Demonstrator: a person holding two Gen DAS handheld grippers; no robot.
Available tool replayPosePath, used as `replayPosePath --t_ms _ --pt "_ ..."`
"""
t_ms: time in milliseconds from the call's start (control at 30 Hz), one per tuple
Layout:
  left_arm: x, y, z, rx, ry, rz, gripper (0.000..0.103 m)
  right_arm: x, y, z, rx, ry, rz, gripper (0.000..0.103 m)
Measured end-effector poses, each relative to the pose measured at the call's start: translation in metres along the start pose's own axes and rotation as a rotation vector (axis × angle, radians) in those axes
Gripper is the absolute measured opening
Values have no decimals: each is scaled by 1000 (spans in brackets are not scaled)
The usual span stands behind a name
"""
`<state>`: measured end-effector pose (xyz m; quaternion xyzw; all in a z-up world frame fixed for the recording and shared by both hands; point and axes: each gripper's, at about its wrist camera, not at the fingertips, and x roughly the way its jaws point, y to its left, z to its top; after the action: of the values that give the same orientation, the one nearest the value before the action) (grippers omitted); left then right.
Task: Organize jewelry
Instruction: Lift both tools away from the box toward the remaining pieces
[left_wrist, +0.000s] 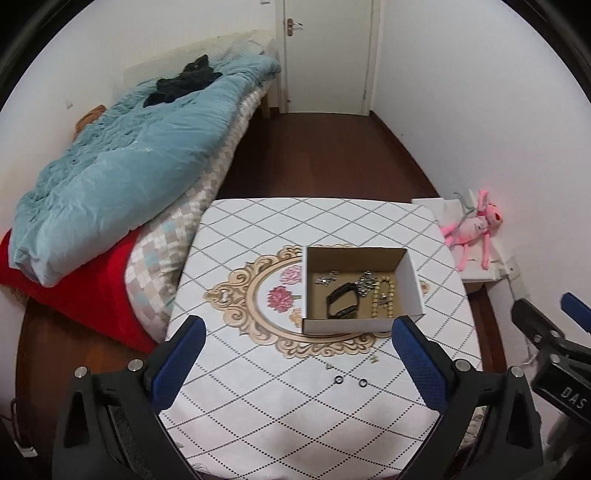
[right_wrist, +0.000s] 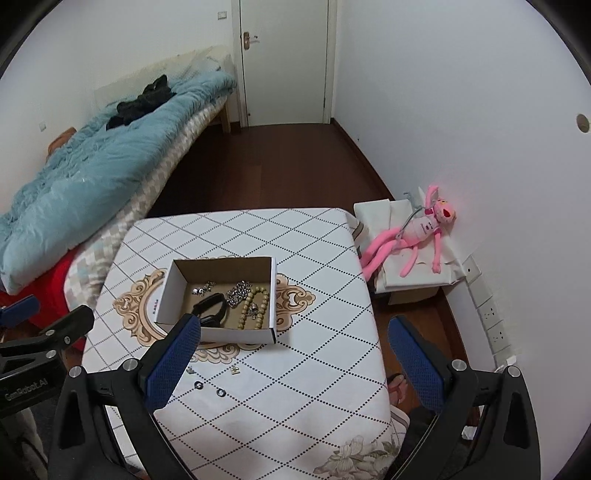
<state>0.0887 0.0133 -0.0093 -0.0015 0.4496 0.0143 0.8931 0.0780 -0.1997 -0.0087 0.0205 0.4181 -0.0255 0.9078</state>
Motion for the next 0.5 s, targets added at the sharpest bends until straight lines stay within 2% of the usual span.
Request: replayPosePath --t_ms 100,267,333,400,500 --pt "7 -1 -7 11 4 28 103 2 -2 -6 10 22 9 103" --pt "49 10 -35 9 111 67 103 39 4 -35 10 134 61 102" --pt "71 16 -52 15 159 103 103 64 10 -54 13 189 117 100" --pt "89 21 -67 13 214 121 103 88 17 -72 16 245 170 83" --pt "119 30 -88 6 298 155 103 122 27 -96 38 317 210 70"
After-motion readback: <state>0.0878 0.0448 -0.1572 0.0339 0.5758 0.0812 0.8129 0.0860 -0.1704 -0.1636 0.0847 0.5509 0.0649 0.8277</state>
